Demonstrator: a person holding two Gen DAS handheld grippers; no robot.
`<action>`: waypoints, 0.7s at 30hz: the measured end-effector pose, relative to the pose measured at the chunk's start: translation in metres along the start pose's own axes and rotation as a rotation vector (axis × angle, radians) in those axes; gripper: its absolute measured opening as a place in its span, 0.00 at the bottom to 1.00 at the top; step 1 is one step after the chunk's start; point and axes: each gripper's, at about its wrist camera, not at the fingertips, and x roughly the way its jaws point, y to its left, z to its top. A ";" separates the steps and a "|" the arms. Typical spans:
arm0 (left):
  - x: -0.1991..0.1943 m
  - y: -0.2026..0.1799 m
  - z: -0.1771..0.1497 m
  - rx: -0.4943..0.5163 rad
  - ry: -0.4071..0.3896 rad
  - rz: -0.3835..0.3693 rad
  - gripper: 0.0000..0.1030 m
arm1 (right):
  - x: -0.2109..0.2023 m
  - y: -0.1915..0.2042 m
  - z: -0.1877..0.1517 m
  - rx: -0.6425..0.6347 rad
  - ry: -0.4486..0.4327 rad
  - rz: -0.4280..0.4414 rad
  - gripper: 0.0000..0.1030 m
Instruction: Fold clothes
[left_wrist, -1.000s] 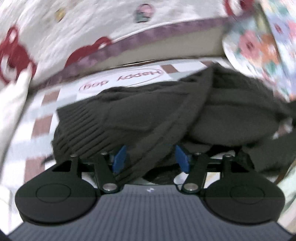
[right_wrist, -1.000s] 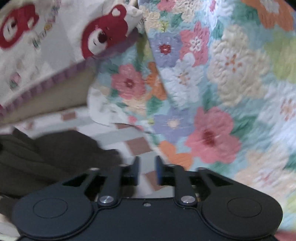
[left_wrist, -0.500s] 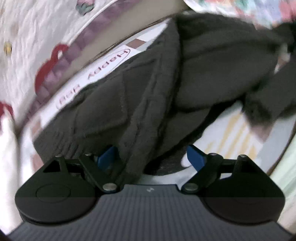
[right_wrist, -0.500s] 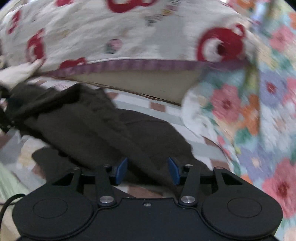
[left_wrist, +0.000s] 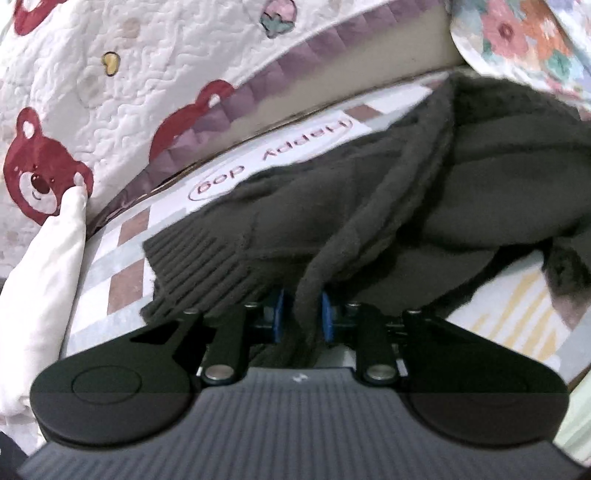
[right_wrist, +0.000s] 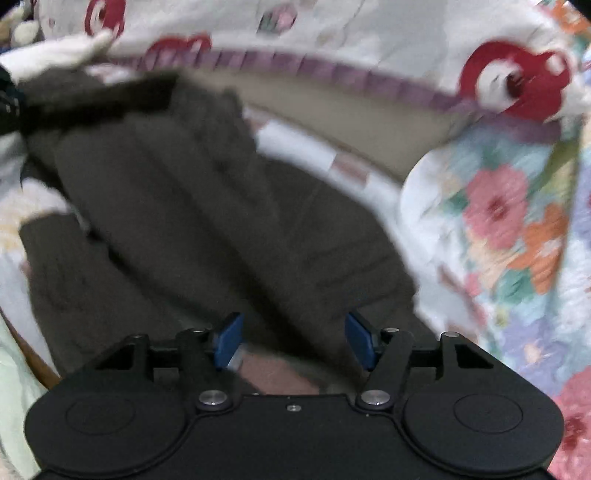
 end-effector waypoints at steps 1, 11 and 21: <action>0.003 -0.004 0.000 0.020 0.017 0.000 0.28 | 0.005 -0.001 0.001 0.019 -0.005 -0.006 0.64; -0.036 0.008 0.009 0.012 -0.092 0.122 0.08 | 0.008 -0.028 0.019 0.346 -0.039 0.003 0.08; -0.144 0.120 0.041 -0.213 -0.360 0.376 0.00 | -0.062 -0.028 0.042 0.379 -0.208 0.089 0.08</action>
